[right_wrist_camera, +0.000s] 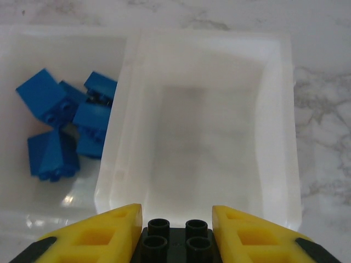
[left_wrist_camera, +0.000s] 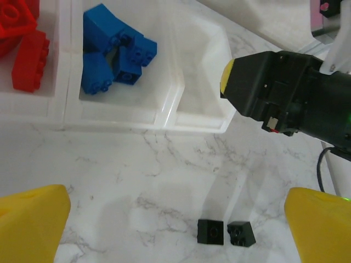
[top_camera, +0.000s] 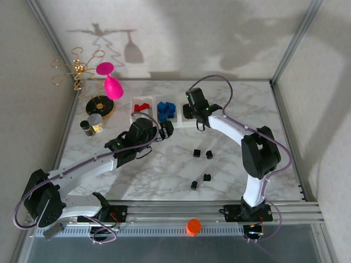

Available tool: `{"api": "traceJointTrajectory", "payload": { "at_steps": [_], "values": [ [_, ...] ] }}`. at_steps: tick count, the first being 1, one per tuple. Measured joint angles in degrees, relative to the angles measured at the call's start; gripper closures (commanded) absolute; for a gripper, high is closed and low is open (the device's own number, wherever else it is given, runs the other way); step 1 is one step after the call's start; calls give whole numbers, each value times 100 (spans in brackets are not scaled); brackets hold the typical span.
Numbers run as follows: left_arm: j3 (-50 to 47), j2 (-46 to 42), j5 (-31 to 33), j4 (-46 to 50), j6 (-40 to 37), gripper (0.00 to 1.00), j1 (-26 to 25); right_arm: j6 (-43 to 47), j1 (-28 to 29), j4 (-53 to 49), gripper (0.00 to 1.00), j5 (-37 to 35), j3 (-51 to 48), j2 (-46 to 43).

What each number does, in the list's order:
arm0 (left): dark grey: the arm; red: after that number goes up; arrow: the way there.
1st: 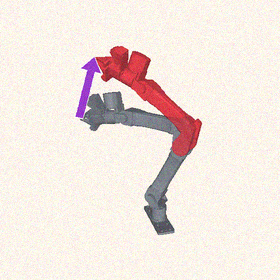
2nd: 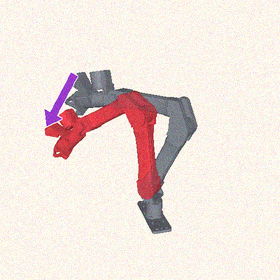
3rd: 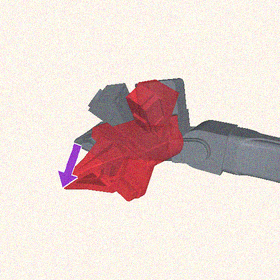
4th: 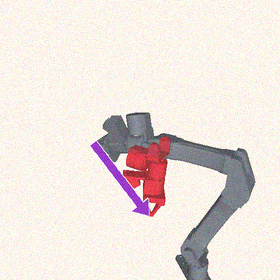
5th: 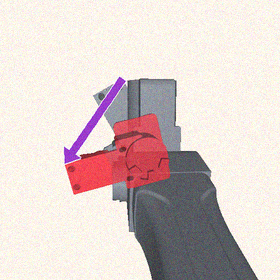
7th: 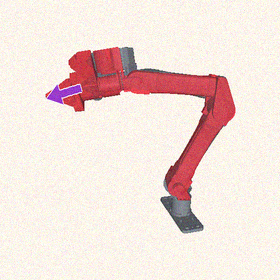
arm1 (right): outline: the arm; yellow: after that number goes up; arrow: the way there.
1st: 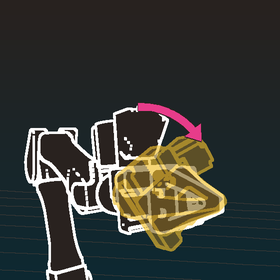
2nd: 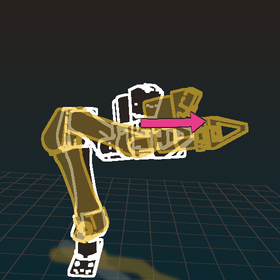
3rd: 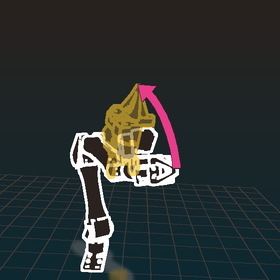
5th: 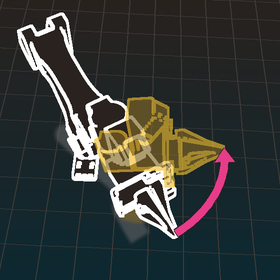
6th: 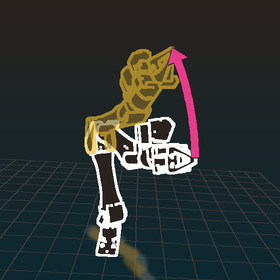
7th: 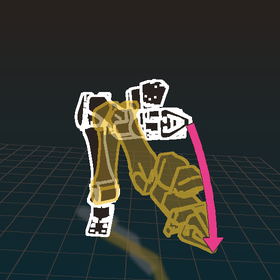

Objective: Sort the legos into containers by color
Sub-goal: Place the lego in the container, then pick up the lego from the center of the table.

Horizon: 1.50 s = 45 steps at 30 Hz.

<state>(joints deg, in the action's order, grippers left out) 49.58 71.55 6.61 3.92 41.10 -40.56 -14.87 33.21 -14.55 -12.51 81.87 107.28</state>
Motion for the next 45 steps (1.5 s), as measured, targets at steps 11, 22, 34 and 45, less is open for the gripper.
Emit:
{"api": "traceJointTrajectory", "payload": {
  "at_steps": [11,22,34,45],
  "values": [
    [144,267,26,-129,-98,0,352,247,-188,13,59,-247,931,1231],
    [142,267,-105,-282,-223,0,348,376,-190,35,45,-227,890,1062],
    [-55,192,-337,-280,-195,0,-37,-162,-181,-28,38,420,-1346,-1185],
    [-682,-409,-293,-229,96,0,-476,-1169,446,-341,33,306,-2686,-1668]
  ]
}}
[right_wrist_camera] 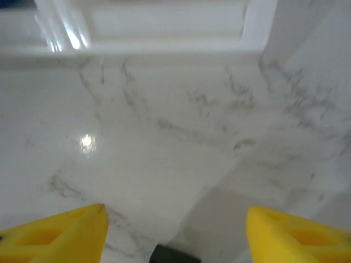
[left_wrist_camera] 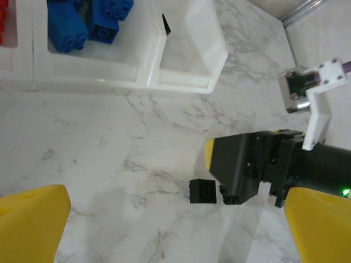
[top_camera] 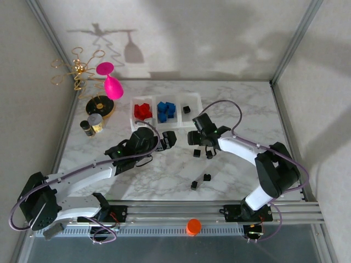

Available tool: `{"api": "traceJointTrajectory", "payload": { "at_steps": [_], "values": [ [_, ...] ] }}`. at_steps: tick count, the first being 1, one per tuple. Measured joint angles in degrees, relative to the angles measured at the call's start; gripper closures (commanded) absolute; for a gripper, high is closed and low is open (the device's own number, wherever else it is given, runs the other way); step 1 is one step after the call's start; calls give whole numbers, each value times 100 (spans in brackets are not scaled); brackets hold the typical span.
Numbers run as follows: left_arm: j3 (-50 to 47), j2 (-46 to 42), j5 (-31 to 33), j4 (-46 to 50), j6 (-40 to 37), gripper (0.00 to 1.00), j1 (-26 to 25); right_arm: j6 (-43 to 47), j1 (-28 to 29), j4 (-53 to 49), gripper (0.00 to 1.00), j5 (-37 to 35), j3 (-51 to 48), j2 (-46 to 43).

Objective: Sort the legos into containers by color
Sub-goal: Pick up the lego from the center of the table.

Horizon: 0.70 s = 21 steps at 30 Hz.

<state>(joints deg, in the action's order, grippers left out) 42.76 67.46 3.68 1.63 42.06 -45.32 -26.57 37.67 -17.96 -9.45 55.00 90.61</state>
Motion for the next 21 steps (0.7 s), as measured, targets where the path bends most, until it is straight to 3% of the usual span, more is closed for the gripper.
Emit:
{"api": "traceJointTrajectory", "payload": {
  "at_steps": [9,21],
  "values": [
    [-297,-302,116,131,199,1,-138,-758,446,22,44,-125,-446,-37],
    [-426,-380,238,179,321,1,-179,-1056,509,76,55,-321,-492,133]
  ]
}}
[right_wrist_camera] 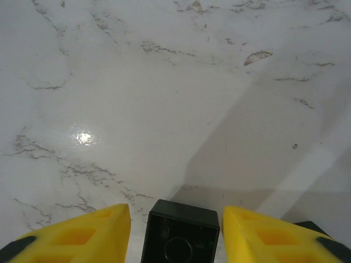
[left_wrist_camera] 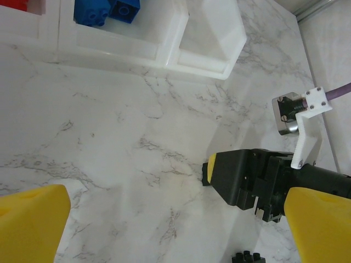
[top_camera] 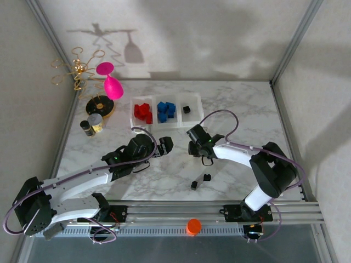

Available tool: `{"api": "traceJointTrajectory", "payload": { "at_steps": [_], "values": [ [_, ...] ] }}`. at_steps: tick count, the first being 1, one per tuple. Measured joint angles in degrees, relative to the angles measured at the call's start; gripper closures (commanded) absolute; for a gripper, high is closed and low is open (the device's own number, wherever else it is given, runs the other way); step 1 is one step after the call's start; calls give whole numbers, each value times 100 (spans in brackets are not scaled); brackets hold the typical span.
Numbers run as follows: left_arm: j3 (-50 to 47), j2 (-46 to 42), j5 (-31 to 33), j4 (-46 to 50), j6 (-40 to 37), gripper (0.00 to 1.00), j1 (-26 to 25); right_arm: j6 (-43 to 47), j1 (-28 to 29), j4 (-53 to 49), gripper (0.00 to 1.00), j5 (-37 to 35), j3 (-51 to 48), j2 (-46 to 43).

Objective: Sort the legos into containers by color
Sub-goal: Pick up the lego from the center of the table, then place the lego in the container.

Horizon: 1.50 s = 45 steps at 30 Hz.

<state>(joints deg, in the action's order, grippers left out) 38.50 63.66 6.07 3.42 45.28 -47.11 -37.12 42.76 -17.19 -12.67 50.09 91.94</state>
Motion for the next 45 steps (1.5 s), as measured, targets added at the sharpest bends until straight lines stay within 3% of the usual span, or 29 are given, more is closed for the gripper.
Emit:
{"api": "traceJointTrajectory", "payload": {
  "at_steps": [13,21,31,45],
  "values": [
    [-11,2,2,11,0,0,-2,50,79,107,68,-127,42,321],
    [-11,2,131,24,-7,1,-4,254,79,-57,69,-271,282,306],
    [343,109,188,114,-184,0,216,866,-295,-35,69,-426,1392,391],
    [944,743,184,-87,-393,0,887,1733,-1056,579,68,-149,3163,2072]
  ]
}}
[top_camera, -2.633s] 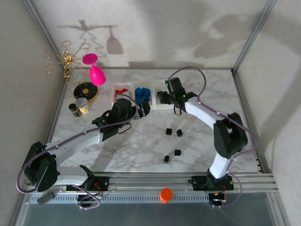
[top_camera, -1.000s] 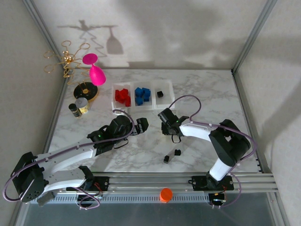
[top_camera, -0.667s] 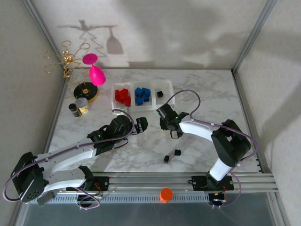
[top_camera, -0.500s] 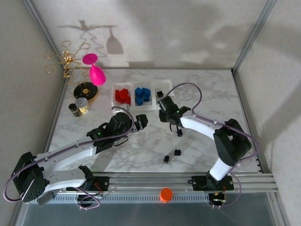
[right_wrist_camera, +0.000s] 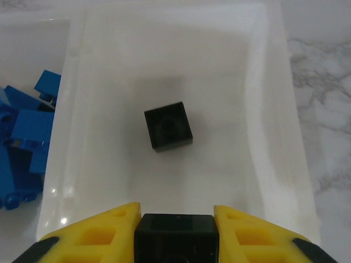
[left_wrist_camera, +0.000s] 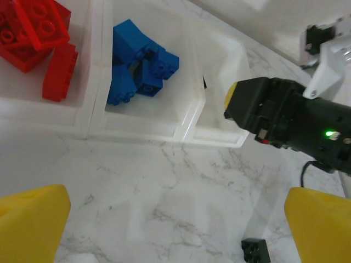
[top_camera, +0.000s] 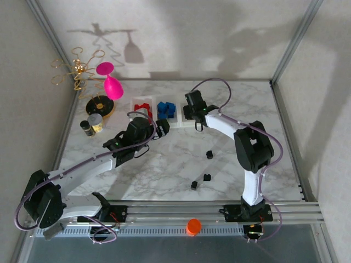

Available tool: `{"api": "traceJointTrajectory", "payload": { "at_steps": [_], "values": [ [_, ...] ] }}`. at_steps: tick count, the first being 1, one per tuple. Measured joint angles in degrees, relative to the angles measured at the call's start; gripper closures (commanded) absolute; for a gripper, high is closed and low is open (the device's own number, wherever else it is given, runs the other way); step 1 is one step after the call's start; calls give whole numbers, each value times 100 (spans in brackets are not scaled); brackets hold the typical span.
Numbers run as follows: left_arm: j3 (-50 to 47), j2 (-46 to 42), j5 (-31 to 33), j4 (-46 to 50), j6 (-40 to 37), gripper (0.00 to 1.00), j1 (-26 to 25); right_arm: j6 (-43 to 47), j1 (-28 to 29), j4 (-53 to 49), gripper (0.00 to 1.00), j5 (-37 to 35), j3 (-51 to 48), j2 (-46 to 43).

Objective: Sort the legos into containers by color
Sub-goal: Place the lego in the container.

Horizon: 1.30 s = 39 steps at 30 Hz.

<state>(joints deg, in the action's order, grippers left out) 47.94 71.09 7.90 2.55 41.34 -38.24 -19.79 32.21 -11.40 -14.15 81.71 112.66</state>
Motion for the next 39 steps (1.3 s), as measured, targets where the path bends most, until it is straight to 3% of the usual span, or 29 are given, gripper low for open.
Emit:
{"api": "traceJointTrajectory", "payload": {
  "at_steps": [13,19,26,30,39],
  "values": [
    [140,306,-122,-149,-90,1,234,365,-197,168,67,216,1029,1172],
    [275,321,-125,-146,-129,0,234,549,-236,133,51,175,1429,1447],
    [319,323,-153,-146,-133,0,234,564,-273,76,46,214,1493,1436],
    [319,323,-243,-146,-133,0,234,525,-271,46,44,354,1174,1113],
    [319,321,-280,-146,-173,0,103,459,-271,177,44,542,46,-758]
  ]
}}
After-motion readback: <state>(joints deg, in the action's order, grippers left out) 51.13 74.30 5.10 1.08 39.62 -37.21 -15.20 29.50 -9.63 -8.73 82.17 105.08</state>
